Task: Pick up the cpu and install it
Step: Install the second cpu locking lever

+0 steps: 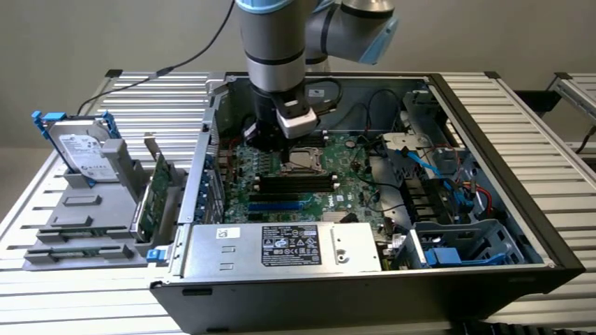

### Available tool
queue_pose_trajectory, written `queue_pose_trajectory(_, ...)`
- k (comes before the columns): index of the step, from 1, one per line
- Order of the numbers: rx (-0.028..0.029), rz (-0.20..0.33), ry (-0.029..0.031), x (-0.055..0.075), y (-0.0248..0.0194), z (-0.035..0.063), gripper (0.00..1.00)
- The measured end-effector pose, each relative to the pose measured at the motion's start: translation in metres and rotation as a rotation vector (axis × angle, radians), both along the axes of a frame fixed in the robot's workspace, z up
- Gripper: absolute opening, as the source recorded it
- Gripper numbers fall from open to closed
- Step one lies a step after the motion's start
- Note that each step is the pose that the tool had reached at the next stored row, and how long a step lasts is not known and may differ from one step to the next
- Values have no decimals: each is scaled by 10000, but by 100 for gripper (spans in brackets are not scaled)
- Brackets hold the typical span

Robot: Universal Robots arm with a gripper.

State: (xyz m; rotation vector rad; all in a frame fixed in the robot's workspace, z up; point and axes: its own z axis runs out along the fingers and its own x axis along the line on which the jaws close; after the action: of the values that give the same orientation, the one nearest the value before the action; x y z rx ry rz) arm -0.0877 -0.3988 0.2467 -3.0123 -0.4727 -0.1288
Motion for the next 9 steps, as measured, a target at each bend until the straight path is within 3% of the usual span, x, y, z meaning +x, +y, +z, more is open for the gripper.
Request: queue_pose_trajectory(9, 120, 0, 26, -25, 0, -54, 11)
